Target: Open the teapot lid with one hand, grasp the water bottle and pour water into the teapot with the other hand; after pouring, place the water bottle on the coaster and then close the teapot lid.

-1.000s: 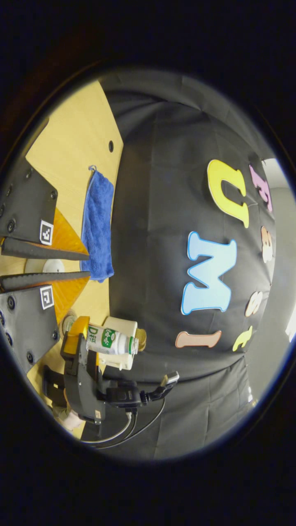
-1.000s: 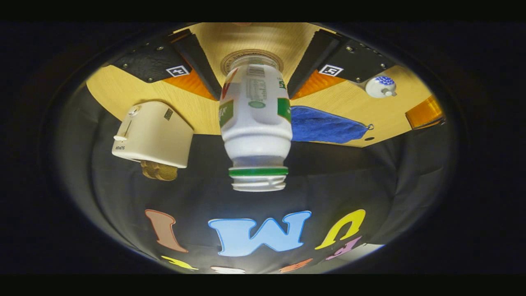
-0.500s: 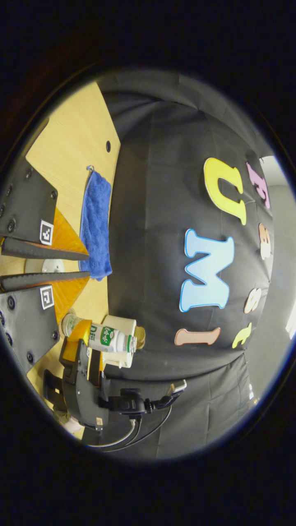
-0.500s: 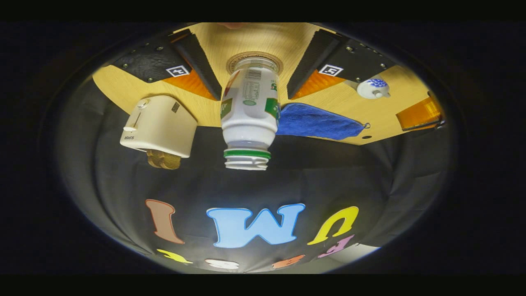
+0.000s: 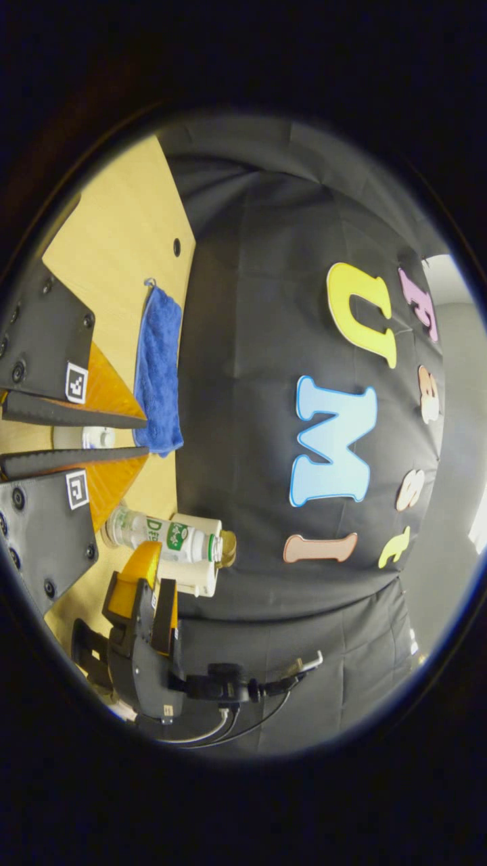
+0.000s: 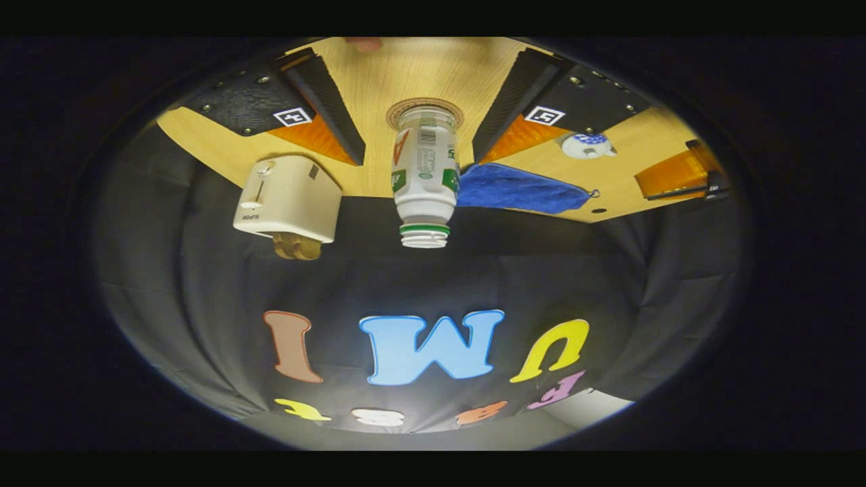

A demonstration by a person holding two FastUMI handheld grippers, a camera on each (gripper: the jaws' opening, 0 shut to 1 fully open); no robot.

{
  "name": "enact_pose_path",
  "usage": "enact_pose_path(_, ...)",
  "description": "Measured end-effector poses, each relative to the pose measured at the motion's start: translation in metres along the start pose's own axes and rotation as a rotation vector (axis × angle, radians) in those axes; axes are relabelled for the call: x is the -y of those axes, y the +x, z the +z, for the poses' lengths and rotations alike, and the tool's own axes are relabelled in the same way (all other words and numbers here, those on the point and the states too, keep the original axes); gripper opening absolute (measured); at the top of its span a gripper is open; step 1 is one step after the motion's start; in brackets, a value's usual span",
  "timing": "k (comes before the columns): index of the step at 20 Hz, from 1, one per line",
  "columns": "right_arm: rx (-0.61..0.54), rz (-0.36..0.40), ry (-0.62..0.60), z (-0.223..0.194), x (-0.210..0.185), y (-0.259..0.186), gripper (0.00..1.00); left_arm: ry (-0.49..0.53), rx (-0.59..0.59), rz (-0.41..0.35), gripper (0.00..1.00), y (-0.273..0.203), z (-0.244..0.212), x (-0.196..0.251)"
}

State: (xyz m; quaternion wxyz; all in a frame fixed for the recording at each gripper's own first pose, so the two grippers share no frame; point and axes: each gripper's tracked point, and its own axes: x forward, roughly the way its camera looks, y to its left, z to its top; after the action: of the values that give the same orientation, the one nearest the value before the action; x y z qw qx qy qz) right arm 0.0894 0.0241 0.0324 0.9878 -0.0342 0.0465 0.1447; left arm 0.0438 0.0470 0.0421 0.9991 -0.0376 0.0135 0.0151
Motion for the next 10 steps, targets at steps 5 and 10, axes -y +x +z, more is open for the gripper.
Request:
enact_pose_path(5, 0.109, -0.054, -0.007, 0.023, -0.006, -0.058, 0.98, 0.013, 0.044, 0.014, 0.25, -0.038, 0.015, 0.017)
enact_pose_path(10, 0.14, -0.064, -0.022, 0.012, -0.026, -0.092, 0.98, 0.043, 0.065, 0.05, 0.22, -0.063, 0.007, 0.023)
